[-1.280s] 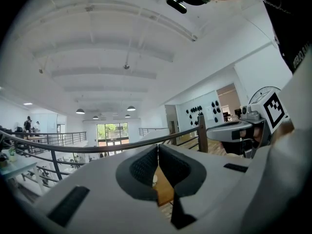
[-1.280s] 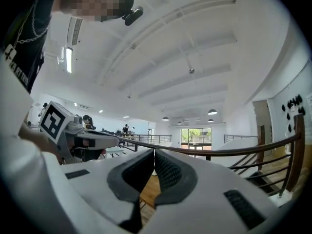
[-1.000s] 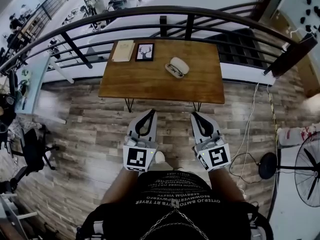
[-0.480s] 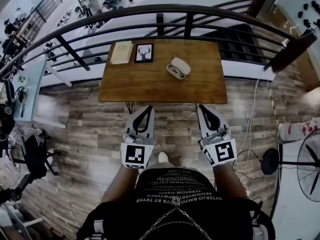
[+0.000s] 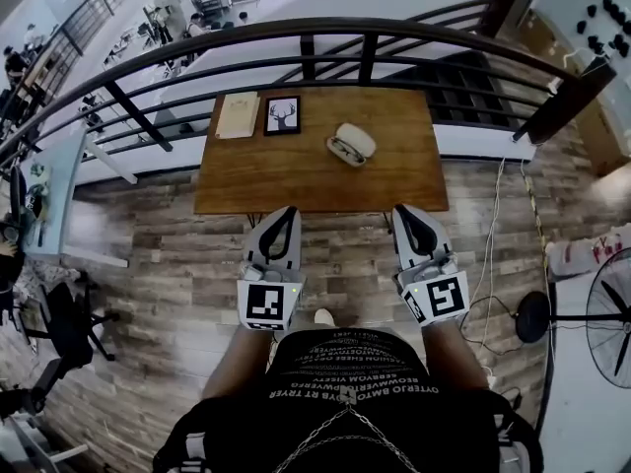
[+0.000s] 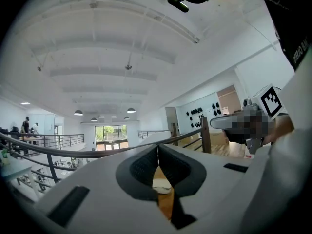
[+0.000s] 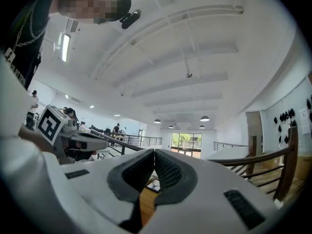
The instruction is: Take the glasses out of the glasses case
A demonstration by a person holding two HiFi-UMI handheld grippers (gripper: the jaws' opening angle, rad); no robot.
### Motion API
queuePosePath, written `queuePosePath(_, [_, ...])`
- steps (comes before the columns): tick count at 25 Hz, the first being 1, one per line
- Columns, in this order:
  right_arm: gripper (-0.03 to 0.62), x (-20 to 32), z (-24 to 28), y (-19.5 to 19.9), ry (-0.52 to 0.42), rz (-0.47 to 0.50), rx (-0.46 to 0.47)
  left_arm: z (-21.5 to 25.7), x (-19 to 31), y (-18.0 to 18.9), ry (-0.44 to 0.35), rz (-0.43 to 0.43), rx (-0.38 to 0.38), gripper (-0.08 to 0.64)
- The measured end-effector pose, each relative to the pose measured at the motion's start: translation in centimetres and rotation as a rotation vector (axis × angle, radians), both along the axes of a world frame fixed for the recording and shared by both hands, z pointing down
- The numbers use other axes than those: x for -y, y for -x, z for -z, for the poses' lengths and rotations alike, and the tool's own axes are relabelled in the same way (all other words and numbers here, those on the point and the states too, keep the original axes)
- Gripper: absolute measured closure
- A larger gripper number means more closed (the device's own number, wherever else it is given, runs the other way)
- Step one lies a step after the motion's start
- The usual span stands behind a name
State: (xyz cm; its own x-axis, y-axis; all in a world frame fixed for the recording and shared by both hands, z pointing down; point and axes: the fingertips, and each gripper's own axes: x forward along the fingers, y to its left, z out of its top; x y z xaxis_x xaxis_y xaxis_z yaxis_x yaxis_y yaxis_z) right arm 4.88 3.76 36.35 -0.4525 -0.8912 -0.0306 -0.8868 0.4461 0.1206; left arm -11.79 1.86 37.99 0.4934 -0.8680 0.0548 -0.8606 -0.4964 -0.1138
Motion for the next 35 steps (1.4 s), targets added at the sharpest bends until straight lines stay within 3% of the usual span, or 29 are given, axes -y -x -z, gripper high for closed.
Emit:
queuePosePath(10, [0.575, -0.1, 0.0, 1.3, 0.008, -0.034, -0.010, 0.0, 0.6, 1.6, -0.004, -0.032, -0.010, 0.532])
queuePosePath(21, [0.574, 0.1, -1.0, 0.3, 0.036, -0.041, -0.011, -1.2, 1.0, 0.6, 0.026, -0.045, -0.016, 0.532])
queuePosePath(35, [0.504, 7.0, -3.9, -0.3, 0.115, 0.034, -0.009, -3.9, 7.2, -0.5, 0.087, -0.007, 0.007, 0.531])
